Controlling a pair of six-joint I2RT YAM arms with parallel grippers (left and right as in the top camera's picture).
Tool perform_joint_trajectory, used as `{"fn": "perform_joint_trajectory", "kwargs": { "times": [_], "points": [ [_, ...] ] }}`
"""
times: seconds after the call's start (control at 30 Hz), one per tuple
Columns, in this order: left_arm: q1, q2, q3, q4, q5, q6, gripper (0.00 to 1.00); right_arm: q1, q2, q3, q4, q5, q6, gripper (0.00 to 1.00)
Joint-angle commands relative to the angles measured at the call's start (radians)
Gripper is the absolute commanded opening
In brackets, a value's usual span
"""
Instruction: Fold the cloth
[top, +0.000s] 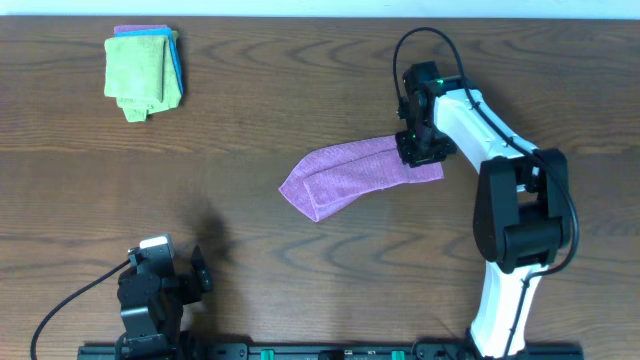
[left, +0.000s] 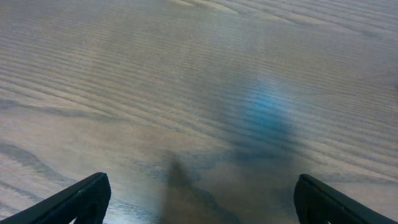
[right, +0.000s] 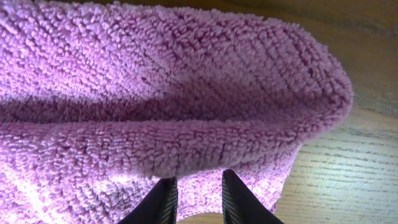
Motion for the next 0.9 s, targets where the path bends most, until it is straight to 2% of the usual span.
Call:
{"fn": "perform_joint_trajectory", "kwargs": {
  "times": [0.0,0.13,0.3,0.47,0.57,0.7,0.73,0.77,0.8,0.83,0.87],
  "points": [
    [-0.005,-0.006,-0.017,-0.011,0.003,-0.003,0.95,0.002,-0.023,-0.026,0.005,0.037,-0.015,0.25],
    [-0.005,-0.006,-0.017,-0.011,0.003,-0.003,0.95,0.002,-0.023,-0.031,0.006,0.042,-0.015,0.29],
    [-0.005,-0.006,-0.017,-0.011,0.003,-0.003,0.95,0.002,-0.009,-0.033,0.013,0.042,-0.016,0.28],
    [-0.005,-0.006,-0.017,-0.011,0.003,-0.003,0.95,0.002,0.0,-0.044,0.032,0.042,-0.018,0.15],
    [-0.005,-0.006,-0.017,-0.011,0.003,-0.003,0.95,0.002,0.002,-0.046,0.038,0.042,-0.019,0.01],
    [-0.005,-0.006,-0.017,-0.011,0.003,-0.003,0.95,0.002,0.002,-0.046,0.053,0.042,-0.019,0.01],
    [-0.005,-0.006,-0.017,-0.011,0.003,-0.003,0.95,0.002,0.002,-0.046,0.055,0.042,-0.019,0.01],
    [-0.005,-0.006,-0.017,-0.011,0.003,-0.003,0.95,0.002,0.002,-0.045,0.051,0.042,-0.019,0.06],
    [-0.005,-0.006,-0.017,-0.011,0.003,-0.003,0.95,0.002,0.002,-0.042,0.032,0.042,-0.019,0.22],
    [-0.005,-0.006,-0.017,-0.011,0.003,-0.003,0.95,0.001,0.002,-0.039,0.01,0.048,-0.018,0.3],
    [-0.005,-0.006,-0.017,-0.011,0.003,-0.003,0.96,0.0,0.001,-0.037,-0.011,0.049,-0.018,0.3]
  ]
}}
